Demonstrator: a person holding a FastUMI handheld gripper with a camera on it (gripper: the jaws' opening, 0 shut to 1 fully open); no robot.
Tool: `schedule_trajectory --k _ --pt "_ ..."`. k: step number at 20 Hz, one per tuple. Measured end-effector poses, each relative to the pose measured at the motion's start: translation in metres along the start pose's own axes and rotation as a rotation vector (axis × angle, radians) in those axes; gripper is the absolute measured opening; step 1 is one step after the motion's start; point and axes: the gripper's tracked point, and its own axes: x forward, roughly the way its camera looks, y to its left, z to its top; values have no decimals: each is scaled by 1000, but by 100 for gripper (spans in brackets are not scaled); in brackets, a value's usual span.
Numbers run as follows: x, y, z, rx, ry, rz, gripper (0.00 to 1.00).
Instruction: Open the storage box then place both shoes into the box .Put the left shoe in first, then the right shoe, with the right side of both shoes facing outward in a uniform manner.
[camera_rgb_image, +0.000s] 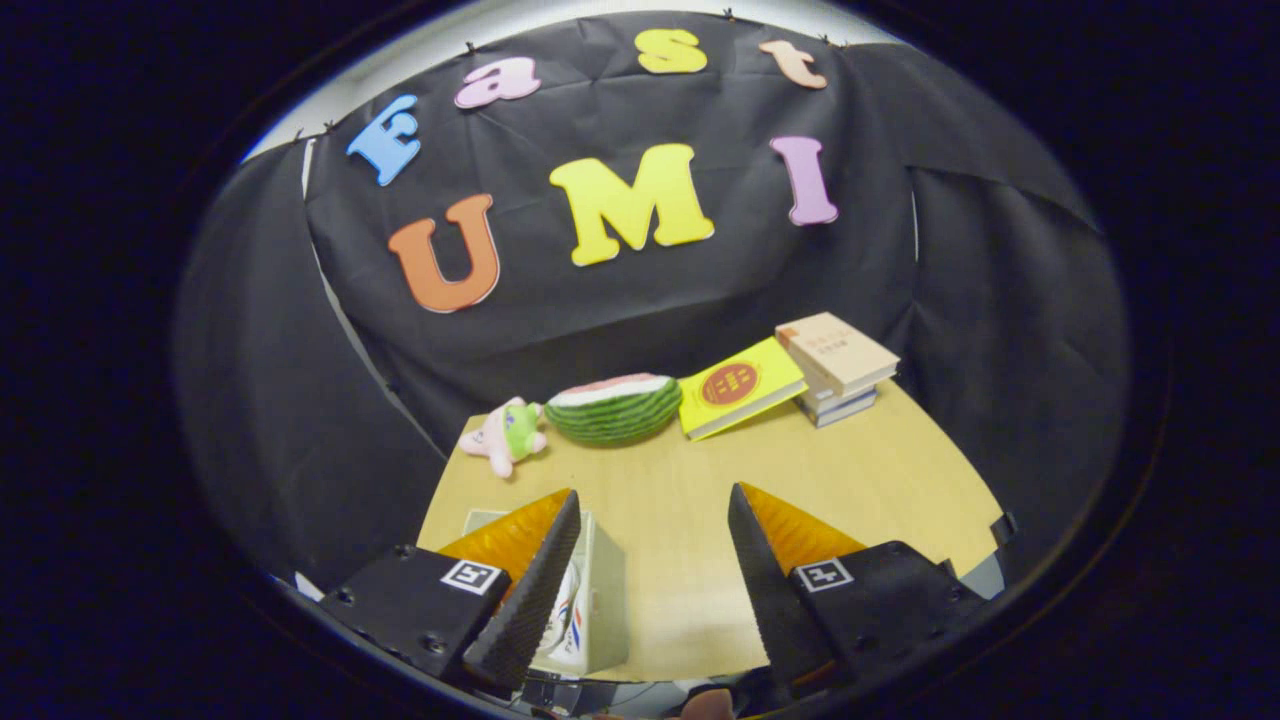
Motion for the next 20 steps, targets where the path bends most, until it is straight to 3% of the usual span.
schedule_trajectory --k 6,20 --pt "-27 -30 35 -28 -155 -18 92" --pt "-31 -69 59 -86 -125 98 93"
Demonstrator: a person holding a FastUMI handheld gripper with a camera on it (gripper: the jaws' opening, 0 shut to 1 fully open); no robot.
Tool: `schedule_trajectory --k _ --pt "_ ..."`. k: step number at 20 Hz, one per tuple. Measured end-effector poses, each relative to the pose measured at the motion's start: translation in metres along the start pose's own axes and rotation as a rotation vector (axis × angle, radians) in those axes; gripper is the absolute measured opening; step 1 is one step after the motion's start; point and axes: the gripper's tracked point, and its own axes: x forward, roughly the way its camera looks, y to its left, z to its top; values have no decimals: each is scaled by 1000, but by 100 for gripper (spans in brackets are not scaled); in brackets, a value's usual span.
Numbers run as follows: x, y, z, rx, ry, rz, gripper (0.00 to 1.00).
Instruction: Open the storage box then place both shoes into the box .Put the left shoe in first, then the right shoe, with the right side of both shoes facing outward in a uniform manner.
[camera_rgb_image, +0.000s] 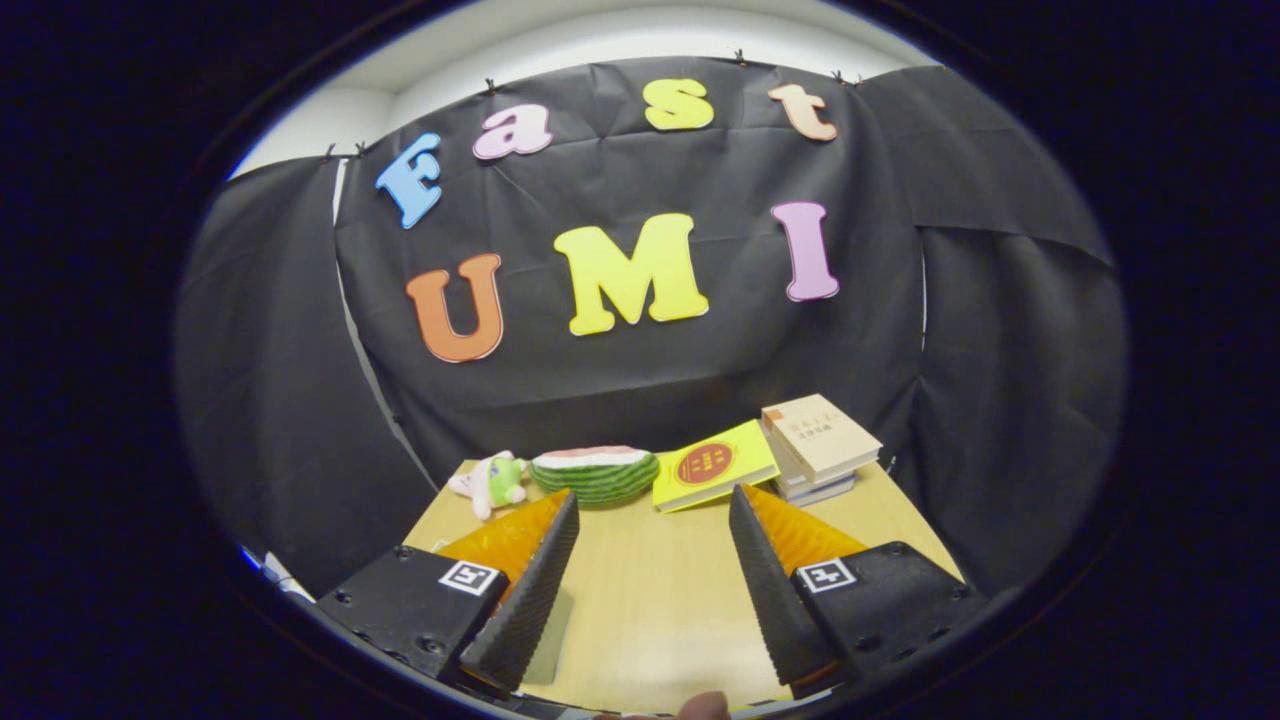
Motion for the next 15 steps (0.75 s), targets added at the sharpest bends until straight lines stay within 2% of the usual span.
schedule_trajectory --k 7,15 --pt "-2 8 -5 -3 -1 59 93" --pt "-14 3 -1 27 -10 55 93"
